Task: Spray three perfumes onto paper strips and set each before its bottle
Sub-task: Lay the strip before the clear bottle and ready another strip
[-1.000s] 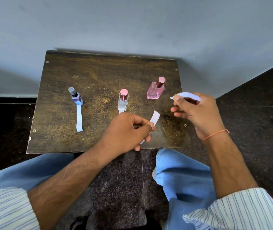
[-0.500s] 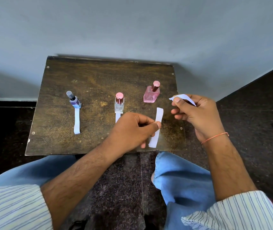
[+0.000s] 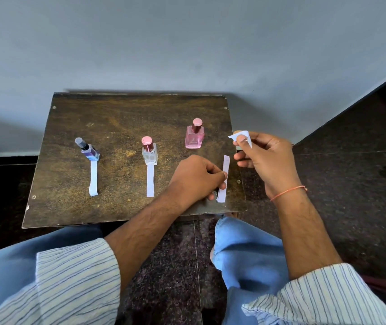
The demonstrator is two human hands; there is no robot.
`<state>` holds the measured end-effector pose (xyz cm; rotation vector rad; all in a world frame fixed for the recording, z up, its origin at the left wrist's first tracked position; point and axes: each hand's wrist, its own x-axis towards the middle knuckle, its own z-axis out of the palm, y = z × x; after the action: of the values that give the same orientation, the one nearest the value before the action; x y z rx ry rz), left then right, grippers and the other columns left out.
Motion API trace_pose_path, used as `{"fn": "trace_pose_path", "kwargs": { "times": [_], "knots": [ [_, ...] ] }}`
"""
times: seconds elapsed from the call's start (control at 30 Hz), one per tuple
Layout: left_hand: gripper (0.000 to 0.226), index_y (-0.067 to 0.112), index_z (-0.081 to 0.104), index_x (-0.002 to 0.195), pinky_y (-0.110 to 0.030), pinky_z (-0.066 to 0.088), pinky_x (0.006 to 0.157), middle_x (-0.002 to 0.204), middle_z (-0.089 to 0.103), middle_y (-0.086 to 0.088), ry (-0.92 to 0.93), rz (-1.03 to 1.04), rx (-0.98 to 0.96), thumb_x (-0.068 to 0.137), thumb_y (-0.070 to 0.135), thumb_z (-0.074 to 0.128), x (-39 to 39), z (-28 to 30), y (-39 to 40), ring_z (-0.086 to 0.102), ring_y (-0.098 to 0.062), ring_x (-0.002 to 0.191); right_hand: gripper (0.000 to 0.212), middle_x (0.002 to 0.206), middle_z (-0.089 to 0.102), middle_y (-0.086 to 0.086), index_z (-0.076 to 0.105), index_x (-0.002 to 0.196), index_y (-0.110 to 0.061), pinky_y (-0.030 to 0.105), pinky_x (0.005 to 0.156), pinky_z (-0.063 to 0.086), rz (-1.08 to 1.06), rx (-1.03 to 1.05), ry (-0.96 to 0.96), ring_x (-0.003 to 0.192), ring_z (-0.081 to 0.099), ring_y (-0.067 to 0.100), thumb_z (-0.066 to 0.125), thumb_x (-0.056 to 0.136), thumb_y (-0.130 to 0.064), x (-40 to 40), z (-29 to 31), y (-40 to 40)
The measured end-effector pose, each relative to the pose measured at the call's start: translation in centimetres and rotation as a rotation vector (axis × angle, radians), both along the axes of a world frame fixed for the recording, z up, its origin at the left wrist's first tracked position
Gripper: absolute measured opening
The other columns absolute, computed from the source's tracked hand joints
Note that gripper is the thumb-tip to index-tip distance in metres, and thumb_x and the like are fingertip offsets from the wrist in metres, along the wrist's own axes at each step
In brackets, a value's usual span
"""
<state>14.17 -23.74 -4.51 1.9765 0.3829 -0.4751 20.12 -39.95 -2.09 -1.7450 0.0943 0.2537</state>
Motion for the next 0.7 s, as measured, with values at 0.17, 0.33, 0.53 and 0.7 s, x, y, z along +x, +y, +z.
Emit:
{"fn": "trace_pose_path", "kwargs": {
  "times": [0.17, 0.33, 0.53, 0.7],
  "knots": [
    [0.026, 0.017, 0.081, 0.076, -0.022, 0.051, 0.043, 0.071, 0.081, 0.007, -0.011, 0.071, -0.025, 0.098, 0.029, 0.075, 0.3, -0.5, -1.0, 0.075, -0.018, 0.052, 0.009, 0.095, 0.083, 0.004, 0.083, 0.106, -0.021, 0.024, 0.063, 0.063, -0.01, -0.003, -0.014, 0.065, 0.07, 0.01, 0.075, 0.102, -0.018, 0.1, 0.1, -0.4],
    [0.025, 0.018, 0.08, 0.076, -0.025, 0.055, 0.046, 0.072, 0.082, 0.002, 0.0, 0.132, -0.031, 0.098, 0.03, 0.076, -0.1, -0.7, -1.8, 0.08, -0.024, 0.06, 0.01, 0.099, 0.084, 0.009, 0.083, 0.108, -0.019, 0.026, 0.063, 0.062, -0.024, -0.008, -0.011, 0.065, 0.07, 0.01, 0.075, 0.102, -0.018, 0.2, 0.2, -0.7],
    [0.027, 0.017, 0.071, 0.076, -0.021, 0.049, 0.042, 0.068, 0.081, 0.001, -0.024, 0.106, 0.014, 0.096, 0.034, 0.077, -0.8, 0.9, -1.9, 0.072, -0.017, 0.049, 0.008, 0.097, 0.084, 0.007, 0.083, 0.101, -0.026, 0.027, 0.064, 0.062, -0.022, -0.019, -0.031, 0.066, 0.071, 0.011, 0.077, 0.1, -0.02, 0.1, 0.3, -0.7],
    [0.029, 0.012, 0.064, 0.095, -0.021, 0.044, 0.04, 0.085, 0.084, 0.001, 0.033, 0.004, -0.207, 0.106, 0.038, 0.065, -5.3, 4.0, 1.2, 0.064, -0.012, 0.048, 0.022, 0.077, 0.081, -0.012, 0.083, 0.085, -0.043, 0.024, 0.066, 0.06, 0.085, -0.147, -0.19, 0.067, 0.072, 0.005, 0.083, 0.096, -0.024, 0.1, -0.1, -0.8]
  ]
}}
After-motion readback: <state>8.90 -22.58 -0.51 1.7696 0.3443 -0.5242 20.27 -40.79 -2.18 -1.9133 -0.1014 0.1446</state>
